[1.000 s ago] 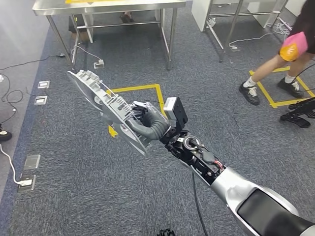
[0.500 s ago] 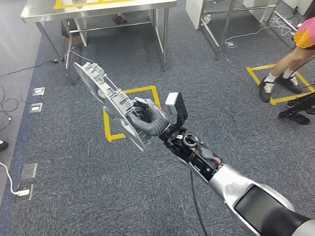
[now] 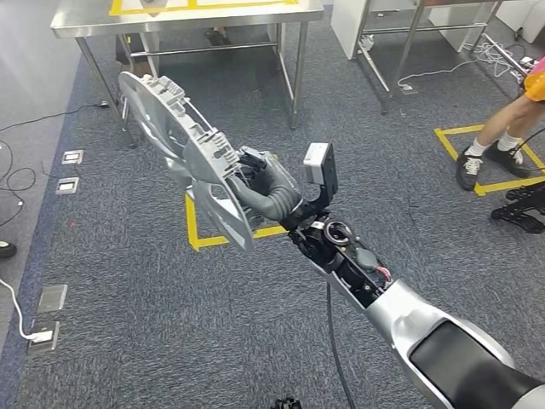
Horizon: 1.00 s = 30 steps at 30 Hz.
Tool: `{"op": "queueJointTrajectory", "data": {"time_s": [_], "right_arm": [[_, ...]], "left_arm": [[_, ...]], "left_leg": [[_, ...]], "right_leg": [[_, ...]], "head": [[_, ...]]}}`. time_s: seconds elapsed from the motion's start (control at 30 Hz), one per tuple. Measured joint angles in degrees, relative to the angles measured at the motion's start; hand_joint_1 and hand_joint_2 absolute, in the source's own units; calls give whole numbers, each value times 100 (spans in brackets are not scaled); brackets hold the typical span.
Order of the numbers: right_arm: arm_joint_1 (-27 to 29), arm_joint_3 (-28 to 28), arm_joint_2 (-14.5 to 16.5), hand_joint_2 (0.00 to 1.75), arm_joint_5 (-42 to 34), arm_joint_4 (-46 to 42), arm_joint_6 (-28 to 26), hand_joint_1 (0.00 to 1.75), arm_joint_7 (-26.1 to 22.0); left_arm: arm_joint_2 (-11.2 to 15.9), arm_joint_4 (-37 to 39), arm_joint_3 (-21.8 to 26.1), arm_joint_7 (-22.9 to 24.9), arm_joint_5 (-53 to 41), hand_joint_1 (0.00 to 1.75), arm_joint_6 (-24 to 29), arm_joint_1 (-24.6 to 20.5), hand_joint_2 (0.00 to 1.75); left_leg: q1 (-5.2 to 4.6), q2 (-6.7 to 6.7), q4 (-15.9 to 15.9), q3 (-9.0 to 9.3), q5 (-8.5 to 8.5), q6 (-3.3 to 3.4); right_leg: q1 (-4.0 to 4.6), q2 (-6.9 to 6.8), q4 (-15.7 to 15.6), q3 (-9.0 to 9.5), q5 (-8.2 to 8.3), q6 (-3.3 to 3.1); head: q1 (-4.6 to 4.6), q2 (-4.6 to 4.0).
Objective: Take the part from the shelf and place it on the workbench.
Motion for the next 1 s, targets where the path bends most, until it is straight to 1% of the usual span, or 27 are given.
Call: {"op": "queueJointTrajectory", "data": {"time_s": [0.03,0.07,0.1,0.13,0.17,0.23,0.27,0.3,0.33,0.37,0.4,0.43,0.47,0.5,0.53,0.57,0.6,0.63,0.67,0.73,0.8,0.83,0.87,0.9,0.93,0.97,1.0], "right_arm": [[0,-12,0,175,0,-11,-2,175,-1],[-3,-24,0,175,0,-22,-3,175,-3],[-6,-36,1,175,0,-35,-2,175,-10],[-6,-44,1,175,1,-50,1,175,-19],[-4,-51,2,175,1,-63,3,175,-29],[2,-64,3,175,2,-90,4,175,-44],[2,-69,4,175,2,-103,4,175,-48],[-3,-75,7,175,3,-116,4,175,-49],[-5,-81,9,175,3,-129,4,175,-50],[-5,-87,10,175,3,-137,3,175,-50],[-4,-96,11,175,3,-140,3,175,-51],[0,-102,11,175,2,-142,2,175,-51],[2,-108,11,175,2,-143,2,175,-51],[3,-111,11,175,2,-143,2,175,-51],[3,-112,11,175,2,-144,2,175,-51],[2,-114,12,175,2,-149,2,175,-51],[0,-117,13,175,2,-154,3,175,-52],[-2,-122,13,175,2,-162,3,175,-52],[-4,-126,13,175,2,-168,3,175,-53],[-5,-132,14,175,2,-176,5,175,-55],[-5,-144,15,175,3,-184,22,175,-57],[-6,-152,16,175,5,-188,37,175,-58],[-3,-160,16,175,7,-191,50,175,-59],[3,-165,17,175,9,-191,61,175,-60],[15,-168,17,175,10,-191,67,175,-60],[28,-169,17,175,11,-191,70,175,-60],[37,-169,17,175,13,-191,73,175,-58]], "left_arm": [[-3,0,0,1,-1,0,0,1,175],[-5,0,-1,2,-3,0,0,3,175],[-7,0,-1,3,-7,0,0,0,175],[-8,0,-1,3,-10,0,0,-5,175],[-8,0,-1,5,-13,0,0,-8,175],[-8,0,-1,14,-16,0,0,-14,175],[-9,0,-1,19,-17,0,0,-15,175],[-10,0,-1,21,-19,0,0,-18,175],[-9,0,-1,22,-20,0,0,-23,175],[-8,0,-1,22,-22,0,0,-24,175],[-8,0,-1,23,-23,0,0,-22,175],[-7,0,-1,25,-24,0,0,-17,175],[-7,0,-1,28,-24,0,0,-11,175],[-7,0,-1,32,-24,0,0,-7,175],[-5,0,-1,35,-24,0,0,-5,175],[-2,0,-1,37,-24,0,0,-6,175],[2,0,-1,38,-24,0,0,-11,175],[6,0,-1,38,-24,0,0,-18,175],[9,0,-1,39,-24,0,0,-24,175],[10,0,-1,50,-24,0,0,-32,175],[3,0,-1,61,-21,0,0,-28,175],[0,0,-1,62,-18,0,0,-27,175],[-3,0,-1,62,-14,0,0,-27,175],[-3,0,-1,62,-9,0,0,-27,175],[-3,0,-1,62,-5,0,0,-27,175],[-3,0,-1,62,0,0,0,-23,175],[-4,0,-1,62,4,0,0,-17,175]], "left_leg": [[2,-6,5,44,-31,-14],[4,-12,8,83,-65,-34],[-5,-16,24,109,-97,-60],[-14,-19,35,116,-120,-86],[-23,-19,39,113,-134,-112],[-24,-14,27,114,-149,-166],[-15,-6,56,110,-181,-195],[-7,1,177,60,-257,-224],[-2,7,429,-60,-386,-251],[4,13,812,-256,-552,-274],[4,13,1257,-503,-716,-292],[5,13,1632,-729,-817,-302],[5,13,1823,-875,-810,-302],[4,14,1768,-900,-684,-292],[3,14,1465,-799,-459,-272],[-2,15,1026,-622,-195,-244],[-17,16,595,-433,-1,-216],[-30,18,273,-293,120,-191],[-44,19,96,-218,158,-168],[-53,13,26,-190,128,-127],[-35,11,-20,-143,119,-78],[-23,12,-46,-111,116,-54],[-17,14,-59,-84,105,-31],[-17,14,-62,-65,88,-10],[-17,13,-61,-47,71,0],[-14,10,-59,-25,51,3],[-9,5,-57,3,29,-5]], "right_leg": [[-4,-1,-344,110,266,-9],[-6,-2,-787,265,543,-24],[1,-2,-1186,423,740,-41],[9,-1,-1462,531,841,-62],[19,2,-1594,580,855,-83],[29,12,-1645,611,817,-141],[24,15,-1668,632,818,-169],[16,14,-1691,657,819,-202],[7,9,-1711,684,819,-230],[8,4,-1716,698,809,-252],[13,0,-1716,705,797,-273],[19,0,-1716,714,785,-285],[24,4,-1716,727,770,-294],[28,10,-1716,747,754,-297],[30,17,-1715,776,734,-295],[31,24,-1715,804,710,-289],[45,32,-1710,822,684,-273],[56,39,-1706,833,663,-255],[65,44,-1704,835,645,-234],[67,46,-1713,842,618,-184],[55,32,-1602,814,517,-132],[52,26,-1378,717,392,-107],[46,19,-1031,553,228,-87],[43,17,-607,335,55,-68],[35,16,-211,114,-74,-50],[20,14,20,-36,-98,-33],[2,9,39,-86,-14,-19]], "head": [[20,0],[44,0],[60,0],[66,0],[59,0],[25,0],[10,0],[-9,0],[-37,0],[-67,0],[-97,0],[-118,0],[-129,0],[-139,0],[-147,0],[-155,0],[-166,0],[-171,0],[-169,0],[-156,0],[-142,0],[-127,0],[-108,0],[-87,0],[-66,0],[-47,0],[-31,0]]}}
